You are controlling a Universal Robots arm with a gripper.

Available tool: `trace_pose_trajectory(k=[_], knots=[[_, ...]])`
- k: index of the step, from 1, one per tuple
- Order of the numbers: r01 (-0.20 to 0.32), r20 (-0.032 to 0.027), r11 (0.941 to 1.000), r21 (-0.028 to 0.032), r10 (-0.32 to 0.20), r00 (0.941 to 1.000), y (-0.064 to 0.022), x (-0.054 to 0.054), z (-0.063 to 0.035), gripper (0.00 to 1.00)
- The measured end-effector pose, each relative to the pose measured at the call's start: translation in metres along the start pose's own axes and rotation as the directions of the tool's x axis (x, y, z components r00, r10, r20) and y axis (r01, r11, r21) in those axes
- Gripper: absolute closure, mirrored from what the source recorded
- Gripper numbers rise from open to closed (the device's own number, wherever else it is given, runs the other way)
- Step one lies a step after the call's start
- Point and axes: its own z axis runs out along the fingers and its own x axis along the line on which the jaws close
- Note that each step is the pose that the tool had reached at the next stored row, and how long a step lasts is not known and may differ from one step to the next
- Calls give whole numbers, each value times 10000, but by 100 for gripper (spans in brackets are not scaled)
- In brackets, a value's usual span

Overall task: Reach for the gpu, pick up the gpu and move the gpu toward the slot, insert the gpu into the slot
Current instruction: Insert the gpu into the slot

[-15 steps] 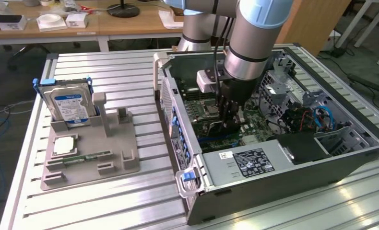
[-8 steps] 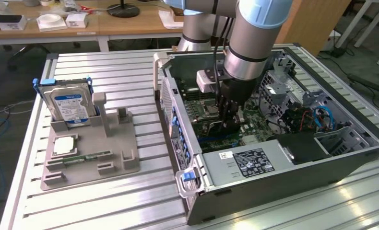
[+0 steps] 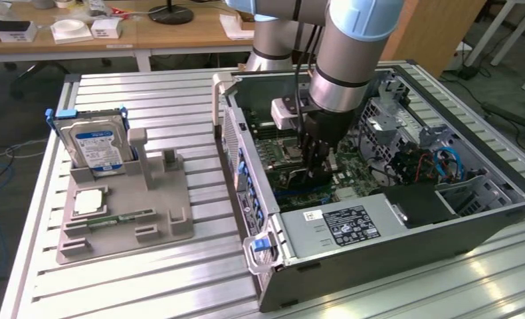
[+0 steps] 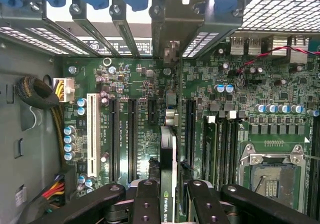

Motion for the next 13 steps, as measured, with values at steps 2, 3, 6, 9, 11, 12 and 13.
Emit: trace_pose_trajectory(k=[2, 3, 6, 9, 11, 12, 13], knots=[[0, -4, 10000, -3, 0, 10000, 0, 1, 8, 75], [0, -5, 10000, -3, 0, 10000, 1, 1, 12, 75], [0, -4, 10000, -2, 0, 10000, 0, 1, 17, 75], [0, 0, 10000, -1, 0, 10000, 0, 0, 18, 75], [0, 0, 10000, 0, 0, 10000, 0, 0, 18, 75], [0, 0, 10000, 0, 0, 10000, 0, 0, 18, 75], [0, -1, 10000, -1, 0, 10000, 0, 1, 19, 75]])
